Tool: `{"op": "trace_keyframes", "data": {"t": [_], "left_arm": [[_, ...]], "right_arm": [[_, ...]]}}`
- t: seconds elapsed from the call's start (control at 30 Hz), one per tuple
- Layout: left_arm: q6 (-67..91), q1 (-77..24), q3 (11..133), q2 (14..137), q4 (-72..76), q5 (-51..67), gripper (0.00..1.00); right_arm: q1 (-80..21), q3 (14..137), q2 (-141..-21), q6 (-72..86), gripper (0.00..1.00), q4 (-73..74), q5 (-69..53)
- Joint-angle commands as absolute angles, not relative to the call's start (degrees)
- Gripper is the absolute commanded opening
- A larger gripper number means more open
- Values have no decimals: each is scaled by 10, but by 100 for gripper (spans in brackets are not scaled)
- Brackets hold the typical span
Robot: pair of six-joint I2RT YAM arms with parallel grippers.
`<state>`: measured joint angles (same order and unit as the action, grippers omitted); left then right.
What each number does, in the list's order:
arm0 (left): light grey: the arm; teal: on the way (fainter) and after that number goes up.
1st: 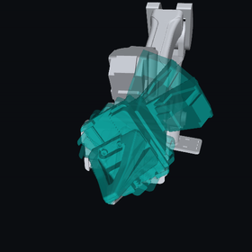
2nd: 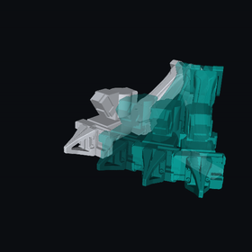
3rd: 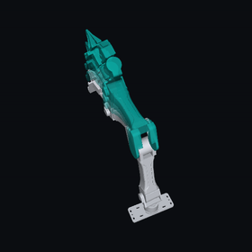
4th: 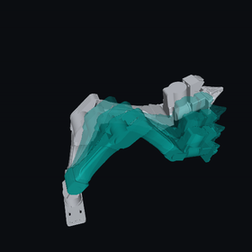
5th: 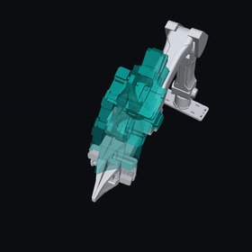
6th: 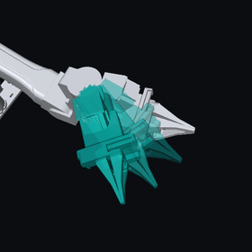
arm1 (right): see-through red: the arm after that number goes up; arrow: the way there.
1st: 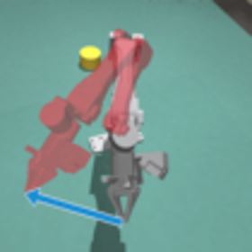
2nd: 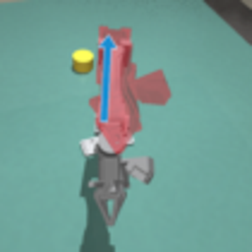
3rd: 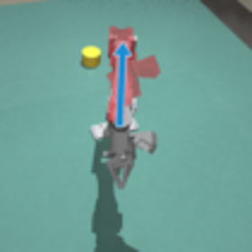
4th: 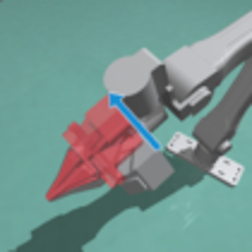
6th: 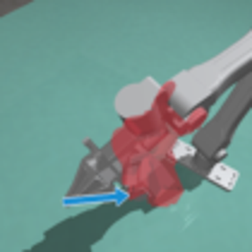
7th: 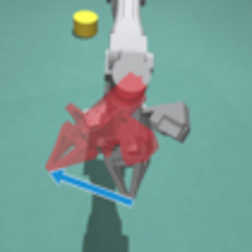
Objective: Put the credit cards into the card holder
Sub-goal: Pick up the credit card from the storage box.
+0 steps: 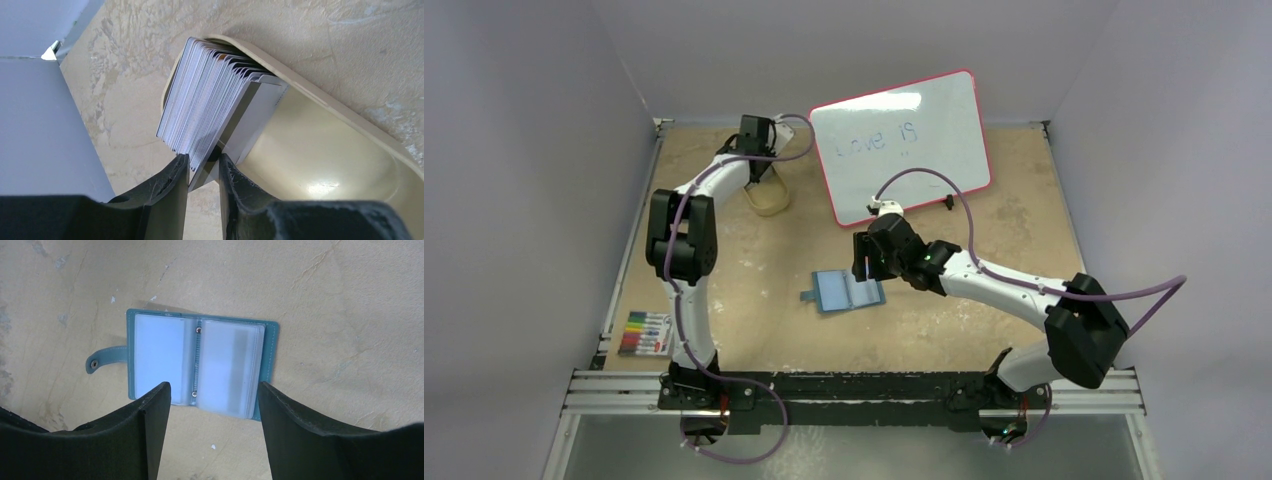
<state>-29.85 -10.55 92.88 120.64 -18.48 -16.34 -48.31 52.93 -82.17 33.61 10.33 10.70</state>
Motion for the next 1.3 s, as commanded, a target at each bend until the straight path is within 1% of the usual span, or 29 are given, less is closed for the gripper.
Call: {"op": "trace_keyframes", "data": {"t": [0.0, 0.13, 0.27, 0.33, 0.5, 0.63, 0.7, 0.9, 1.03, 1.13, 1.2, 1.27], "left_arm": [[-310, -112, 967, 1199, -178, -182, 24], [-306, -117, 980, 1203, -200, -183, 11], [-288, -128, 989, 1188, -243, -182, 6], [-260, -134, 995, 1177, -271, -171, 0], [-182, -138, 997, 1138, -326, -109, 0], [-113, -140, 988, 1093, -337, -54, 0], [-75, -140, 964, 1059, -326, -19, 0], [57, -132, 825, 920, -202, 76, 0], [161, -126, 774, 860, -157, 193, 0], [247, -125, 718, 804, -97, 260, 0], [340, -125, 648, 773, -12, 306, 0], [467, -125, 576, 755, 117, 381, 0]], "right_arm": [[-480, 542, -810, 329, 67, 90, 102], [-479, 543, -807, 328, 67, 90, 102], [-479, 546, -806, 329, 67, 89, 96], [-479, 544, -804, 331, 67, 87, 95], [-478, 538, -789, 335, 67, 79, 86], [-460, 517, -773, 335, 67, 42, 52], [-447, 510, -762, 333, 67, 26, 32], [-433, 524, -705, 325, 66, -2, 13], [-426, 540, -682, 341, 67, -16, 14], [-419, 544, -670, 356, 67, -53, -3], [-413, 544, -667, 368, 66, -91, -29], [-403, 546, -667, 386, 64, -121, -55]]}}
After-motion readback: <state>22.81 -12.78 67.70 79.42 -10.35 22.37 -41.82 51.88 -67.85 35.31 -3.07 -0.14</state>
